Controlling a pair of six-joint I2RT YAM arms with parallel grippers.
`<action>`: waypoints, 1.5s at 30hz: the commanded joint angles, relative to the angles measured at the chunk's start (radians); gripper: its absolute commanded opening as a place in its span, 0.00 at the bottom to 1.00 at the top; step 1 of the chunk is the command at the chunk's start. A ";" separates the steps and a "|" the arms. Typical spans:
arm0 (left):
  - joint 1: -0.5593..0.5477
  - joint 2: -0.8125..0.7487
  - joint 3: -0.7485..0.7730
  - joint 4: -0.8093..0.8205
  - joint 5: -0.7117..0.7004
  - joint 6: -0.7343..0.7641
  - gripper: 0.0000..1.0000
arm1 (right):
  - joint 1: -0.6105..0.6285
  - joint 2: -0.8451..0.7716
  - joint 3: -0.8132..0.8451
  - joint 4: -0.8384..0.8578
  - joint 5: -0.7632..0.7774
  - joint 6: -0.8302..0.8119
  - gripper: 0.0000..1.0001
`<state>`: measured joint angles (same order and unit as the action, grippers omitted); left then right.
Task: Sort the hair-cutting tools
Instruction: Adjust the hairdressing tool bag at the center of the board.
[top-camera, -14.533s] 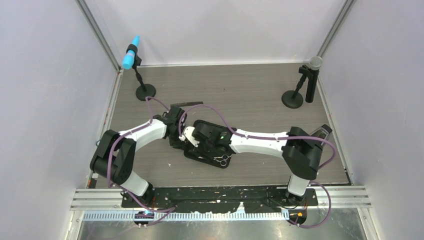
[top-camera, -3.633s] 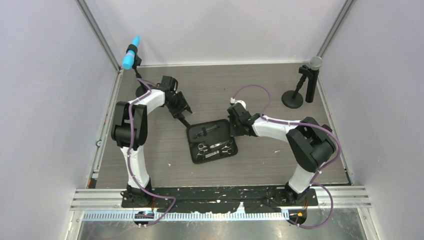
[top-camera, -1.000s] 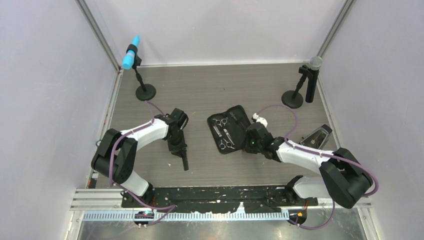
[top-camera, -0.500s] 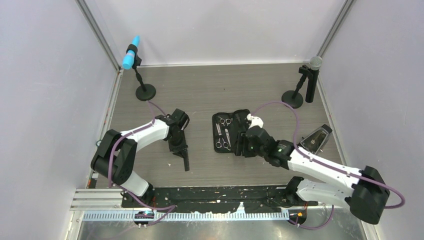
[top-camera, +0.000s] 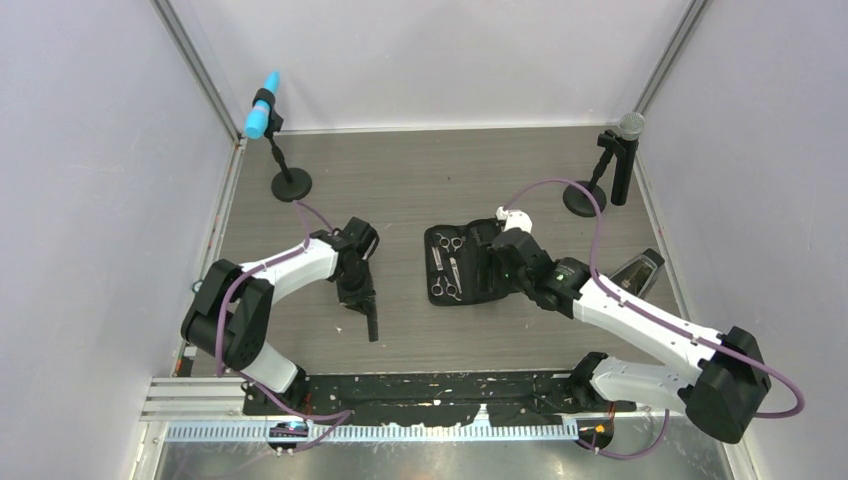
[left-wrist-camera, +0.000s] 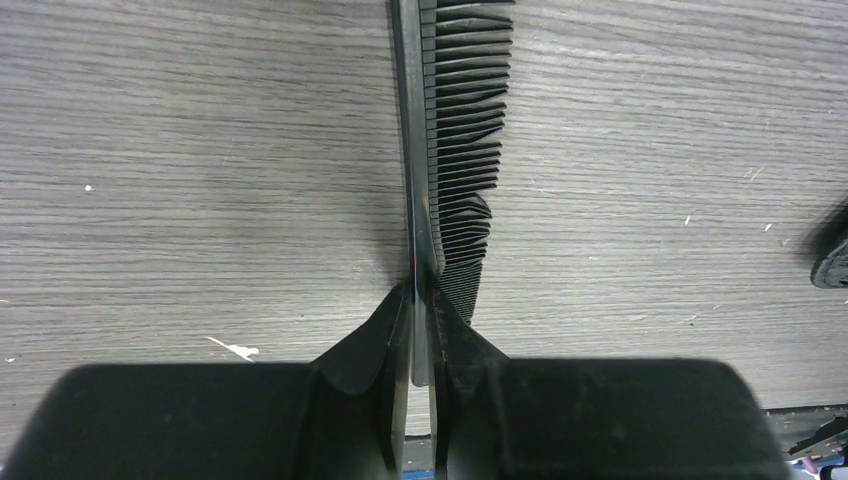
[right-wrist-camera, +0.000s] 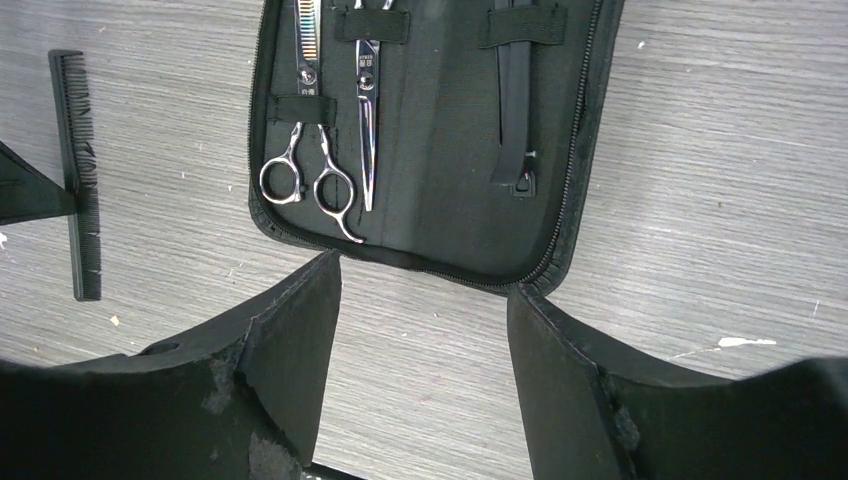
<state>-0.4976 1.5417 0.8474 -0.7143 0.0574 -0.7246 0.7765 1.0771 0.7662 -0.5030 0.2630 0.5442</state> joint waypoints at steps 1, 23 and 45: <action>-0.005 -0.036 0.001 0.012 -0.026 0.015 0.18 | 0.000 0.034 0.055 0.021 -0.026 -0.041 0.69; -0.006 -0.299 0.017 -0.081 -0.103 0.024 0.59 | 0.032 0.581 0.379 0.185 -0.222 -0.100 0.70; -0.022 -0.206 -0.030 -0.023 -0.075 -0.017 0.59 | 0.125 0.565 0.282 0.175 -0.314 -0.085 0.63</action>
<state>-0.5117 1.2739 0.7765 -0.7673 -0.0212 -0.7277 0.8871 1.7695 1.0649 -0.2768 -0.0875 0.4526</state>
